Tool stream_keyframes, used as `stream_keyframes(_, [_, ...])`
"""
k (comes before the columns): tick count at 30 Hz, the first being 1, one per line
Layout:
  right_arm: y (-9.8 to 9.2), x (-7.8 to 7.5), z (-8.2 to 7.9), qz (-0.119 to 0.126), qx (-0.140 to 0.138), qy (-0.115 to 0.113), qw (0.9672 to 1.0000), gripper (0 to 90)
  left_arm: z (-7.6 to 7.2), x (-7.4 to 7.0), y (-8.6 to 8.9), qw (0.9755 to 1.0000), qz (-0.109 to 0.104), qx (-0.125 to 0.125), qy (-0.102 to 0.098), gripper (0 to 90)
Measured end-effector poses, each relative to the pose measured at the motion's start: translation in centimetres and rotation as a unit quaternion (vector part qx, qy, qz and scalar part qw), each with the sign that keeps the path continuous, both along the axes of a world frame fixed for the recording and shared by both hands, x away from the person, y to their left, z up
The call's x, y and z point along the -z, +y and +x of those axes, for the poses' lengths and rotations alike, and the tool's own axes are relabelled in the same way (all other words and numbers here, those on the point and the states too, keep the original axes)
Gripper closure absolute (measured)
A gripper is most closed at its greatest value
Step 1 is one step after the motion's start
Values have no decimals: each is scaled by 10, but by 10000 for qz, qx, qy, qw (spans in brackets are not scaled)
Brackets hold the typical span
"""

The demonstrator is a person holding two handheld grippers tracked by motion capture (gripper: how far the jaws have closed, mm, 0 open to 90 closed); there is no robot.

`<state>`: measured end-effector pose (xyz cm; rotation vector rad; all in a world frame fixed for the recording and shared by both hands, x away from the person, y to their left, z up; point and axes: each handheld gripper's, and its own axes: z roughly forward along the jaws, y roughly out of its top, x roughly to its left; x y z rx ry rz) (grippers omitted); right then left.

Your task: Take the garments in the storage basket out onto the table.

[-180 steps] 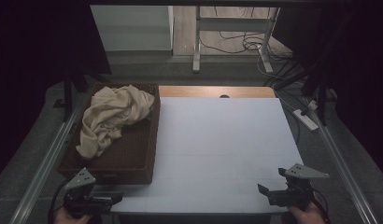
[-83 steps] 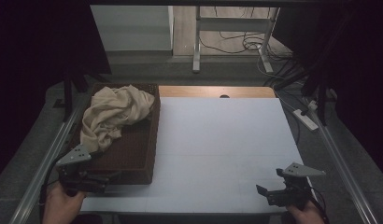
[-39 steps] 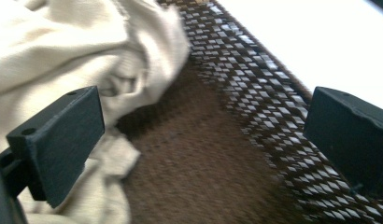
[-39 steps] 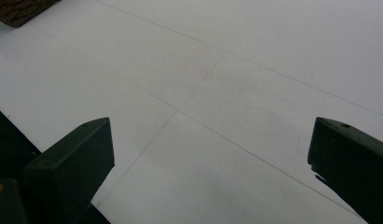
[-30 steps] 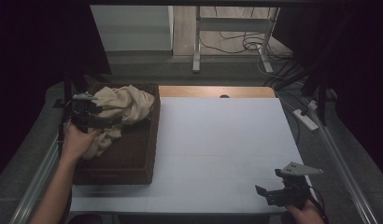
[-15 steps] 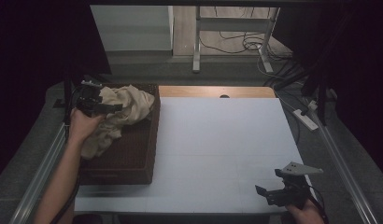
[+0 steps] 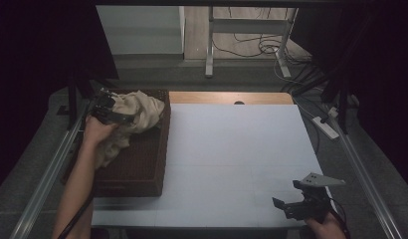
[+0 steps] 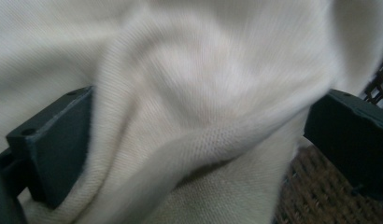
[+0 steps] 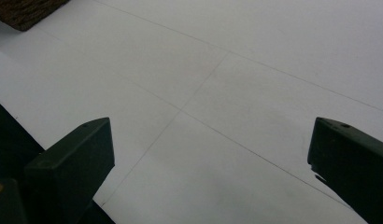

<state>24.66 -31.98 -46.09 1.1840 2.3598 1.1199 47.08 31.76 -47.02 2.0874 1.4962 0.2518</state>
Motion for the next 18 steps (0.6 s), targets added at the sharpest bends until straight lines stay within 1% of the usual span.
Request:
stream_keyframes(2, [0,0,0,-5,-5,-2,10000,9,-1,7,-4,9998,189,65,81,0])
stream_keyframes(4, [0,0,0,-11,-4,-6,10000,9,0,7,-6,9996,231,15,144,0])
stream_keyframes(5, [0,0,0,-11,-7,-6,10000,9,0,7,-6,9996,197,-37,174,0])
stream_keyframes(6, [0,0,0,-17,-13,-11,10000,9,0,7,-6,9995,234,-62,209,1])
stream_keyframes(7, [0,0,-1,-23,-14,-12,10000,9,0,7,-7,9992,327,-99,225,38])
stream_keyframes(8, [1,0,-1,-18,-14,-20,10000,9,0,7,-8,9983,498,-154,263,85])
stream_keyframes(9, [1,0,-1,-22,-15,-24,10000,9,0,7,-8,9979,562,-163,276,165])
stream_keyframes(10, [0,0,-1,-28,-18,-22,10000,9,-1,6,-7,9975,611,-173,315,201])
stream_keyframes(12, [0,0,-1,-16,-11,-19,10000,9,-2,3,-7,9968,649,-241,388,363])
stream_keyframes(13, [0,0,-1,-7,-7,-14,10000,9,-3,2,-6,9969,625,-246,417,485])
stream_keyframes(14, [0,0,-1,-1,-4,-9,10000,9,-3,0,-6,9967,576,-288,503,574])
stream_keyframes(15, [0,0,-1,0,-7,-11,10000,9,-3,0,-5,9965,483,-342,584,659])
stream_keyframes(16, [0,0,-1,0,-9,-13,10000,9,-2,-1,-5,9961,344,-435,693,693])
stream_keyframes(17, [0,0,-1,-7,-12,-16,10000,9,-3,-1,-5,9958,299,-471,724,715])
stream_keyframes(18, [0,0,-1,-11,-13,-11,10000,9,-3,-2,-5,9960,288,-464,714,724])
